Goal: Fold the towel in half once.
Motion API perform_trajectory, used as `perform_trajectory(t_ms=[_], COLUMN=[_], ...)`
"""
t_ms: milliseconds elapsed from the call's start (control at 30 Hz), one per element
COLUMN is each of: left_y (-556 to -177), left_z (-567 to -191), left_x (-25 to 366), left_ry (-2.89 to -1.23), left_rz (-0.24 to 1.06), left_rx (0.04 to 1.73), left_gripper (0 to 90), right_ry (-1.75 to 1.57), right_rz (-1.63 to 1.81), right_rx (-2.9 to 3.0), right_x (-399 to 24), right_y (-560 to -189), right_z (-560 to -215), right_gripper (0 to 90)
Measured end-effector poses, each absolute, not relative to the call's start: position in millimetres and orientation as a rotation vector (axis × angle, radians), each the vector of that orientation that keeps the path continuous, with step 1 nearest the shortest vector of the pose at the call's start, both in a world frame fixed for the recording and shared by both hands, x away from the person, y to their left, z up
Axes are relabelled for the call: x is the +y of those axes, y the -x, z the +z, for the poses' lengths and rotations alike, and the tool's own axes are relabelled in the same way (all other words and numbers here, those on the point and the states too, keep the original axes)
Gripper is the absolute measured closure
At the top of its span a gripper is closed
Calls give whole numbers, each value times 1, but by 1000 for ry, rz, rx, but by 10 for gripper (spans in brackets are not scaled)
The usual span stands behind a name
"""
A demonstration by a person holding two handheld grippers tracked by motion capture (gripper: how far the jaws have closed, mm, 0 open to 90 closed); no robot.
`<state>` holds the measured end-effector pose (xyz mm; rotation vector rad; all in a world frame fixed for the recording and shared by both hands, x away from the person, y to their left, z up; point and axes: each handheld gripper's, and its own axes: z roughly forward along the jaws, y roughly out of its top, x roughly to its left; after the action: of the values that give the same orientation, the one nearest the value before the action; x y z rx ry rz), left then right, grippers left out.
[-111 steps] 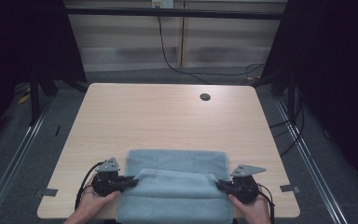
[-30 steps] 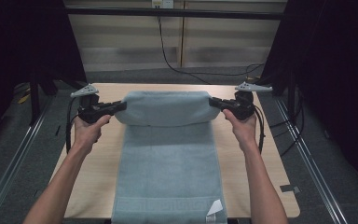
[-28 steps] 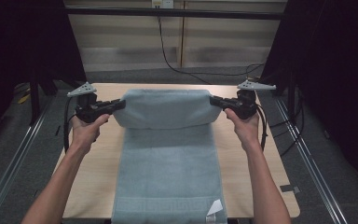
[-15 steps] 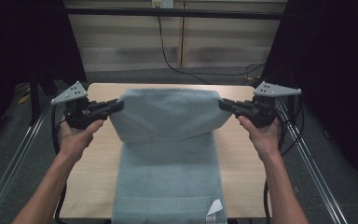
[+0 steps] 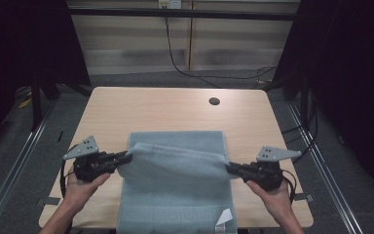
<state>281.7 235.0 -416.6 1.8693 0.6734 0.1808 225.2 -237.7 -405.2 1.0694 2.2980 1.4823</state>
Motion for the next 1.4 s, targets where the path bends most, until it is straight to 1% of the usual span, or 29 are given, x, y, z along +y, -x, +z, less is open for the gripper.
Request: perform_trajectory(t_ms=[100,167,200,233,267,367,433,467,500,533,567,633,667,767,833,900,967,1033,1167,1200,1400], left_y=[-270,-257,-249,-243,-238,-221,-211,-208,-204,-203,-203,-208,-213,-236,-260,-271,-289,-303,-334,-340,-370], left_z=[-437,-443,-446,-450,-453,-462,-465,-464,-462,-460,-457,-453,-451,-451,-459,-465,-474,-477,-482,-485,-495], left_x=[236,238,240,242,243,245,246,247,249,252,253,255,254,249,243,238,230,224,218,218,218], left_ry=[-1879,-1895,-1877,-1866,-1879,-1929,-1937,-1940,-1919,-1906,-1895,-1885,-1894,-1931,-1951,-1982,-1990,-2020,-2014,-1989,-1998], left_rz=[125,112,131,120,89,66,39,37,30,32,29,43,57,82,67,81,52,80,93,98,108], left_rx=[686,640,609,608,613,594,588,587,582,576,581,579,593,623,691,697,746,755,832,852,941], left_gripper=[815,807,800,800,800,786,755,710,694,700,687,642,624,622,621,619,603,595,570,560,540], right_ry=[-1107,-1127,-1132,-1146,-1150,-1148,-1132,-1139,-1148,-1154,-1149,-1147,-1147,-1135,-1123,-1138,-1153,-1148,-1182,-1202,-1229], right_rz=[1462,1464,1461,1457,1446,1419,1369,1376,1410,1446,1452,1460,1468,1456,1416,1409,1384,1341,1354,1348,1280], right_rx=[2340,2341,2344,2346,2360,2404,2429,2426,2417,2409,2403,2386,2379,2387,2412,2449,2471,2478,2447,2444,2420], right_x=[-238,-240,-241,-241,-241,-242,-242,-243,-245,-247,-248,-247,-247,-239,-234,-229,-225,-222,-220,-218,-207], right_y=[-213,-202,-197,-191,-185,-166,-155,-150,-146,-144,-143,-147,-151,-172,-188,-204,-221,-237,-277,-288,-329], right_z=[-427,-435,-439,-443,-447,-454,-453,-452,-451,-449,-448,-447,-447,-447,-451,-459,-465,-467,-471,-472,-481], right_gripper=[858,845,833,829,828,811,788,787,783,782,779,746,740,716,709,706,696,671,651,642,589])
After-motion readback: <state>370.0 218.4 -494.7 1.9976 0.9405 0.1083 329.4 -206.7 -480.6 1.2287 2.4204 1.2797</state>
